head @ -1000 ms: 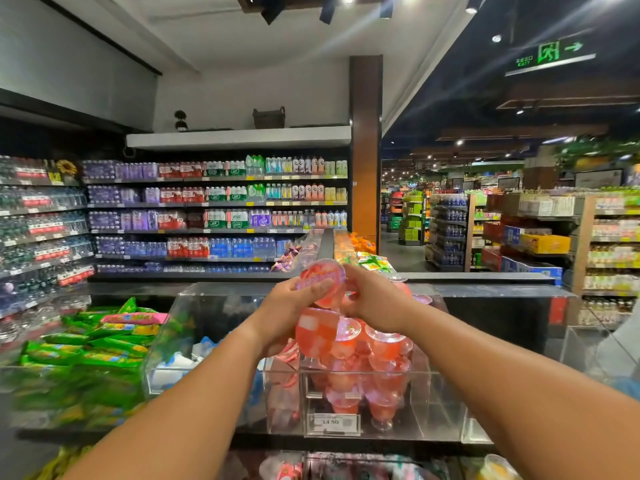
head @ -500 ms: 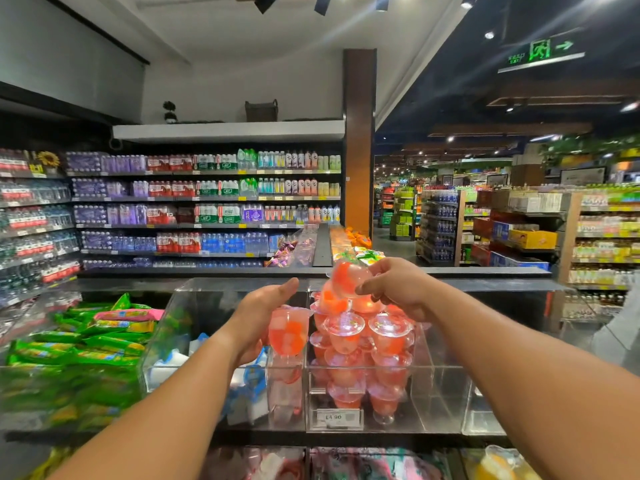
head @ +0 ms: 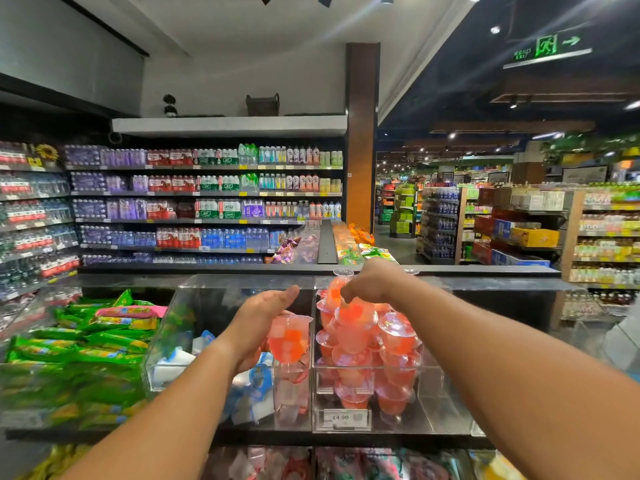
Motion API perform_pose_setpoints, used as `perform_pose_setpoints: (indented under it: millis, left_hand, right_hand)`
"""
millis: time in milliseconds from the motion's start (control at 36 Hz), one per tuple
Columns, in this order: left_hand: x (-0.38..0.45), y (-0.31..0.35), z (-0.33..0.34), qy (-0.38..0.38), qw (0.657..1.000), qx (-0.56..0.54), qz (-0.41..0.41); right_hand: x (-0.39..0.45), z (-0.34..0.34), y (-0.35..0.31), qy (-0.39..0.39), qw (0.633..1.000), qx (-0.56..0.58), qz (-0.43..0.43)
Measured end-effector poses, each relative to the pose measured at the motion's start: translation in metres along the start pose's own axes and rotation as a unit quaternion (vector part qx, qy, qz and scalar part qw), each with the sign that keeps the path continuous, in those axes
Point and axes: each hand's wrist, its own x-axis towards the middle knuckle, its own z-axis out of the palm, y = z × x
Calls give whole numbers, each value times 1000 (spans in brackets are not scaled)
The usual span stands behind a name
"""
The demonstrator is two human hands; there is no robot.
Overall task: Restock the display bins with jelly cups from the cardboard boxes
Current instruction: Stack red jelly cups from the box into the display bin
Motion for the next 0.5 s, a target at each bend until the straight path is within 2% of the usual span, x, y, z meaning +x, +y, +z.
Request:
perform_pose_setpoints:
  millis: [500]
  left_hand:
    - [8, -14, 3, -8, 1000, 10, 7]
  right_hand:
    - [11, 20, 12, 17, 1000, -2, 11]
